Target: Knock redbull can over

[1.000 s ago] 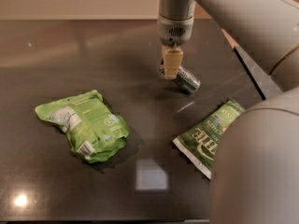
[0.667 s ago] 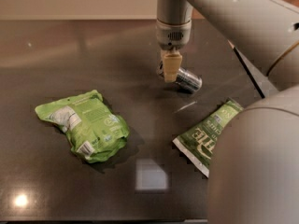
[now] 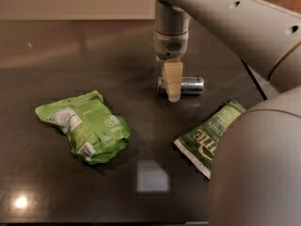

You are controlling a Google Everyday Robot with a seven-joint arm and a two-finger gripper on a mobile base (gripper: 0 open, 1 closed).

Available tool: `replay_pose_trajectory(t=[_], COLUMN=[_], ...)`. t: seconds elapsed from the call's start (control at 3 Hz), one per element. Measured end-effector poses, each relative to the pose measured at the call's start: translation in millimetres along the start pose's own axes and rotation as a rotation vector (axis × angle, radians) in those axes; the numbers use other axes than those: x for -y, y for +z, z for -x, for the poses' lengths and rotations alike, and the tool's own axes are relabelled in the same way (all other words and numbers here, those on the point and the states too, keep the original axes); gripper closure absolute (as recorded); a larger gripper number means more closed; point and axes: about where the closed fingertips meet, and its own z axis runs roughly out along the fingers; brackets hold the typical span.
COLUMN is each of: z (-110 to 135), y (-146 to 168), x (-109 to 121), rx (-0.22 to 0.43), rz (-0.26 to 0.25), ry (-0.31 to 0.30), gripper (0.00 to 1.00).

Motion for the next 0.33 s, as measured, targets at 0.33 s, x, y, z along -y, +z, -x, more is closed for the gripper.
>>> replay_pose_trajectory(t=[0.33], z=[3.1], y=[1.5], x=[6.9], rx=[0.011], rz=[-0.024], ry=[0.000], gripper=[0.00])
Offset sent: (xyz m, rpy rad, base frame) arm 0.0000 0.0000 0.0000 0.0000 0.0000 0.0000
